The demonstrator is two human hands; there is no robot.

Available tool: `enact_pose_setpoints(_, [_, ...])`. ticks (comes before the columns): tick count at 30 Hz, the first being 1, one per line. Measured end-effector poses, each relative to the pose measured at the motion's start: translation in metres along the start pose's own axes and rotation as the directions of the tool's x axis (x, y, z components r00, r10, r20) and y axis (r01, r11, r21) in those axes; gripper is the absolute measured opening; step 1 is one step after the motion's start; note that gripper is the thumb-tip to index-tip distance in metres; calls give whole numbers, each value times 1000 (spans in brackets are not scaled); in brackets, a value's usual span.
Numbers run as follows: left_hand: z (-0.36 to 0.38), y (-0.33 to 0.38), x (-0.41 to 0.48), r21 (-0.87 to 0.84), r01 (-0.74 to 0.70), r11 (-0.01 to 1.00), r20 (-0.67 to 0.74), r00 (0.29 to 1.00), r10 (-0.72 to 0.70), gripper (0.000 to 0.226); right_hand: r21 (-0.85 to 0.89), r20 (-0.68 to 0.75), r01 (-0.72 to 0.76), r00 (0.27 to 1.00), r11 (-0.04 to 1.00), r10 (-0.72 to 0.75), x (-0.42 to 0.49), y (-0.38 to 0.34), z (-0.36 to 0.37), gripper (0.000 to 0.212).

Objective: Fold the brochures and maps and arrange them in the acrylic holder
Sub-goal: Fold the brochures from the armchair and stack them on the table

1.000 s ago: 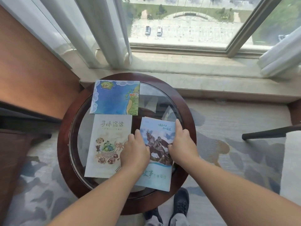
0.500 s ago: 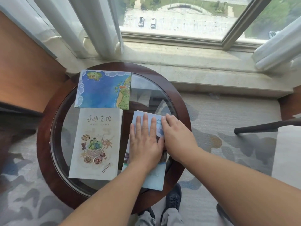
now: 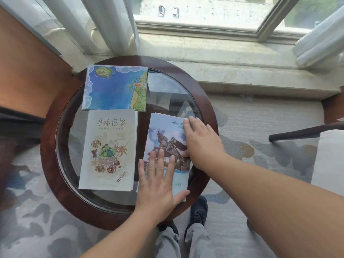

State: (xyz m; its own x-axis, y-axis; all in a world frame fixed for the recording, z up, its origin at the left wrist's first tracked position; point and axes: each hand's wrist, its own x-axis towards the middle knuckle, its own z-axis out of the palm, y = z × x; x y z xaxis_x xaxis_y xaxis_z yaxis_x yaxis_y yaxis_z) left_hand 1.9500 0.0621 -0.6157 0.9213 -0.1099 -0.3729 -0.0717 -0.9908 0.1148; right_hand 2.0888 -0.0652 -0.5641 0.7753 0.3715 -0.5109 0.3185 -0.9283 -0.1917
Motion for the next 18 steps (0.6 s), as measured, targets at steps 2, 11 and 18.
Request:
enact_pose_setpoints(2, [4,-1,-3,19,-12,1000,5,1000,12,99,1,-6,5,1000,1000,-5,0,1,1,88])
enact_pose_setpoints(11, [-63,7,7,33,40,999,90,995,-43,75,231,-109,-49,991,972,76,-62,-2,-30,68])
enact_pose_setpoints(18, [-146,107,27,-113,-188,976,-69,981,181,54,479,-74,-332,907,813,414,-188,94,-57,41])
